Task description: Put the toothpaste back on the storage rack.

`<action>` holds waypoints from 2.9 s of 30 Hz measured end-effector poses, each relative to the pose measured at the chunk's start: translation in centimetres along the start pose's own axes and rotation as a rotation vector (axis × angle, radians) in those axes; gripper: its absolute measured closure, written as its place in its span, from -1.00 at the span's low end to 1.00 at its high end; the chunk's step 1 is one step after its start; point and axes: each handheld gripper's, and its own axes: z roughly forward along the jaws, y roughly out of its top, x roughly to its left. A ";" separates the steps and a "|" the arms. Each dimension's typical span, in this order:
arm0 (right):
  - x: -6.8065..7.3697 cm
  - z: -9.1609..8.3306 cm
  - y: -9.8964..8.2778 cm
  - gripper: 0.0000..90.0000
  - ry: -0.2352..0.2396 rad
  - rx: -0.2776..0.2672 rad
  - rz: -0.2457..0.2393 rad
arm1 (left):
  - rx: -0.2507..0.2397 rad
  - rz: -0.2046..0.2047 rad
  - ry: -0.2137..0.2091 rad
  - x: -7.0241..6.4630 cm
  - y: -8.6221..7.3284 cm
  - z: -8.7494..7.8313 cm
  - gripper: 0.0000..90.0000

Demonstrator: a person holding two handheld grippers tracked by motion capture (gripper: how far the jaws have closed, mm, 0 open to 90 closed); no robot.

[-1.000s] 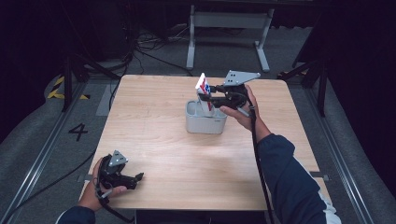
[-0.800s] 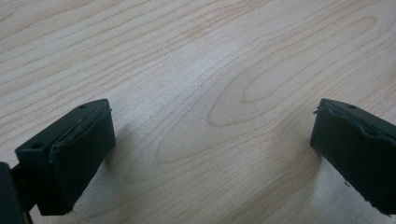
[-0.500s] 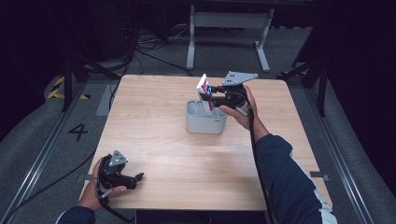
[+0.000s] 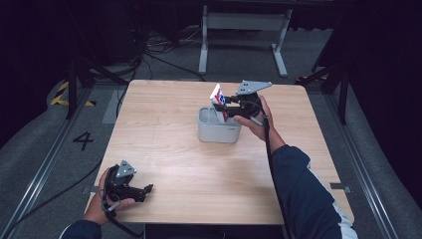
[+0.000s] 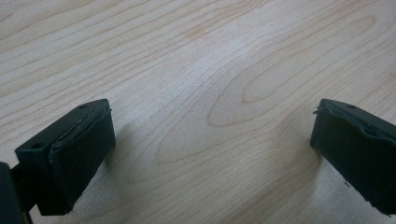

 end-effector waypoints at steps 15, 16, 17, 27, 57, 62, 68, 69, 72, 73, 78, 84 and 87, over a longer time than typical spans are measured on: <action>0.1 0.0 -1.8 0.36 0.002 0.074 -0.007 | 0.000 0.000 0.000 0.0 0.0 0.0 -0.99; 0.1 0.0 -1.9 0.36 0.002 0.082 -0.009 | 0.000 0.000 0.000 0.0 0.0 0.0 -0.99; 0.1 0.0 -1.9 0.36 0.001 0.088 -0.013 | 0.002 0.002 0.000 0.0 0.0 0.0 -0.99; 0.1 -0.4 -2.3 0.34 -0.003 0.117 -0.019 | 0.002 0.003 0.000 0.0 0.0 0.0 -0.99; 0.3 -0.7 -2.2 0.24 -0.002 0.206 -0.039 | 0.003 -0.001 -0.002 0.0 0.0 0.0 -0.99; 0.4 -0.7 -2.1 0.22 -0.003 0.209 -0.046 | 0.004 -0.003 -0.004 0.0 0.0 0.0 -0.99; 0.5 -0.8 -2.0 0.18 0.011 0.196 -0.048 | 0.002 -0.001 -0.002 0.0 0.0 0.0 -0.99; 0.5 -1.0 -1.9 0.19 0.008 0.180 -0.047 | 0.002 -0.001 -0.002 0.0 0.0 0.0 -0.99; 0.5 -1.3 -1.6 0.20 0.009 0.157 -0.035 | 0.002 -0.001 -0.002 0.0 0.0 0.0 -0.99; 0.5 -1.4 -1.5 0.20 0.006 0.157 -0.044 | 0.003 -0.002 -0.003 0.0 0.0 0.0 -0.99; 0.7 -1.7 -1.4 0.19 0.007 0.155 -0.047 | 0.005 0.000 -0.002 0.0 0.1 0.0 -0.99; 0.9 -2.1 -1.2 0.16 0.009 0.163 -0.058 | 0.005 0.000 -0.001 0.0 0.1 0.0 -0.99; 1.1 -2.2 -1.2 0.12 0.008 0.174 -0.067 | 0.006 -0.001 -0.002 0.0 0.1 0.0 -0.99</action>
